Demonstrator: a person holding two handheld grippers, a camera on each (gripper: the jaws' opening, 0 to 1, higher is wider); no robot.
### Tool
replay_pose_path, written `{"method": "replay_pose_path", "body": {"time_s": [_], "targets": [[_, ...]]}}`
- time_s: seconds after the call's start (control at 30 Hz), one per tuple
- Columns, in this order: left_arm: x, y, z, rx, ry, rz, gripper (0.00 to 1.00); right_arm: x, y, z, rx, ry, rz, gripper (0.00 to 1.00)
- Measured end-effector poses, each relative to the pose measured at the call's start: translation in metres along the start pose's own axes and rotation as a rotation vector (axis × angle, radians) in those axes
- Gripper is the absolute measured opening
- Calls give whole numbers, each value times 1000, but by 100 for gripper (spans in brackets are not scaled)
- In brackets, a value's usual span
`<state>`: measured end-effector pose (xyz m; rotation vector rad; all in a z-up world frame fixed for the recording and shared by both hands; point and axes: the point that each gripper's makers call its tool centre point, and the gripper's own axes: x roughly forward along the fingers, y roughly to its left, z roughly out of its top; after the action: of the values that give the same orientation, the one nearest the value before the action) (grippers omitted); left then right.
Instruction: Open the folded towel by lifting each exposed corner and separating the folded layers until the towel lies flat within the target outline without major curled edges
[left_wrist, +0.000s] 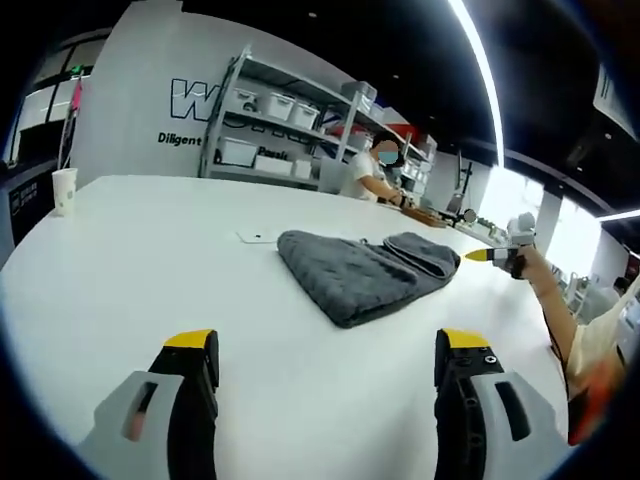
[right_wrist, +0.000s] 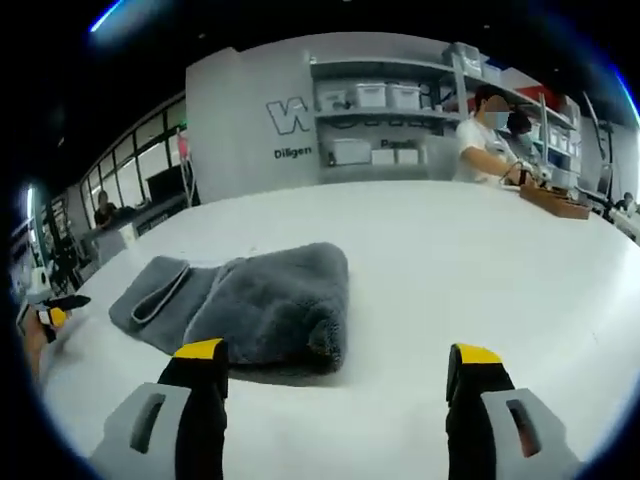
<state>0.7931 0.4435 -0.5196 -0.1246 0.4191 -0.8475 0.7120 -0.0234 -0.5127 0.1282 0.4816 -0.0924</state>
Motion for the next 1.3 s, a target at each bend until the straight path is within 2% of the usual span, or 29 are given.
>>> {"method": "replay_pose_path", "body": {"time_s": [0.17,0.4,0.5,0.53,0.57,0.63,0.8,0.93,1.07,1.3], "targets": [[2,-4,-2,14,8,9,88,-1,6,-7,-42,51,2,97],[7,-16,-3,53,23,5,88,-3,15,-10,-64,78,21,99],[10,-20,-5,101,52,8,89,-2,22,-9,-75,83,40,99],[11,-20,-4,115,55,21,89,-2,23,-9,-80,84,40,99],[13,-21,-3,118,57,24,89,-1,27,-10,-132,91,42,99],[15,-24,0,116,54,21,89,0,32,-14,-183,121,44,99],[23,-36,14,150,54,7,89,4,47,-12,-187,113,83,99],[38,-48,23,194,64,-11,90,6,53,-16,-202,134,102,99],[55,-63,23,247,98,-29,90,7,56,-16,-220,139,116,99],[82,-97,27,272,86,-100,89,6,49,-16,-198,134,104,99]]}}
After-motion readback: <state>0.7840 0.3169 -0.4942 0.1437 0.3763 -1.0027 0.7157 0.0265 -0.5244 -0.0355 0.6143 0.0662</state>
